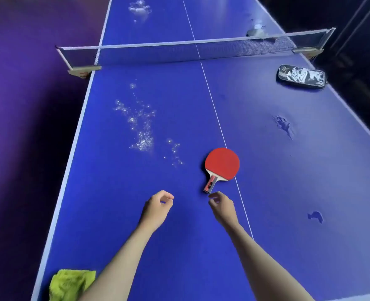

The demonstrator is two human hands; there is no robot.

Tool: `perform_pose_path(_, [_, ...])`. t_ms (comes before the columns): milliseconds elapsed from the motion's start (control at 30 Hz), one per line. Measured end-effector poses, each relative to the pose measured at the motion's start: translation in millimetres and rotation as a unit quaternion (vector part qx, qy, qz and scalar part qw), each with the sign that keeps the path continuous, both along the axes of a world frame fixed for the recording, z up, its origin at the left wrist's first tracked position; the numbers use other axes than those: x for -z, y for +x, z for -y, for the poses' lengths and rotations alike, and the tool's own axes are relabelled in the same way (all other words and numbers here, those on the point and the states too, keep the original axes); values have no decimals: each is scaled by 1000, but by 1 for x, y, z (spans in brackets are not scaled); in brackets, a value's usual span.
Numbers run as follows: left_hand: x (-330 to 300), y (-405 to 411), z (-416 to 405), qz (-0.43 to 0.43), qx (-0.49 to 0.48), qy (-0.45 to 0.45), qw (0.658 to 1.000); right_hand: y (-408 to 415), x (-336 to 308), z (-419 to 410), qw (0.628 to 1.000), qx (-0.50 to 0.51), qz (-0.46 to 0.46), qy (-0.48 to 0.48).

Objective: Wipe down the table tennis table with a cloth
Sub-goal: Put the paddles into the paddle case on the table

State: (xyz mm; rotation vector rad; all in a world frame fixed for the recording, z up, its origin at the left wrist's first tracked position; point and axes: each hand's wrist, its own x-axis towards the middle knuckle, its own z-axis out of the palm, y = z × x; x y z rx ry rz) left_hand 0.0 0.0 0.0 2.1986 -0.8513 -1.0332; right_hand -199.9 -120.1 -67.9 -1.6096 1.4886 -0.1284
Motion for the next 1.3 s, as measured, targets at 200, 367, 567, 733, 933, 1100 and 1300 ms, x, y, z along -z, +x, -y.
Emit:
perform_pose_path(200, [21, 0, 32, 0, -17, 38, 999, 13, 26, 35, 987, 130, -53, 78])
perform_pose_path(367, [34, 8, 45, 6, -19, 52, 998, 32, 46, 62, 975, 172, -77, 116])
perform_pose_path(567, [41, 10, 40, 17, -21, 68, 997, 59, 58, 80, 963, 219, -92, 127])
perform_pose_path(733, [40, 5, 24, 13, -23, 66, 997, 55, 61, 78, 934, 308, 35, 176])
perform_pose_path(933, [24, -8, 12, 2, 3, 45, 999, 20, 48, 62, 894, 355, 208, 179])
perform_pose_path(1100, [0, -24, -7, -6, 28, 1, 1000, -10, 20, 24, 911, 334, 202, 132])
perform_pose_path(1300, [-24, -50, -39, -36, 38, -59, 997, -47, -23, -51, 916, 325, 222, 74])
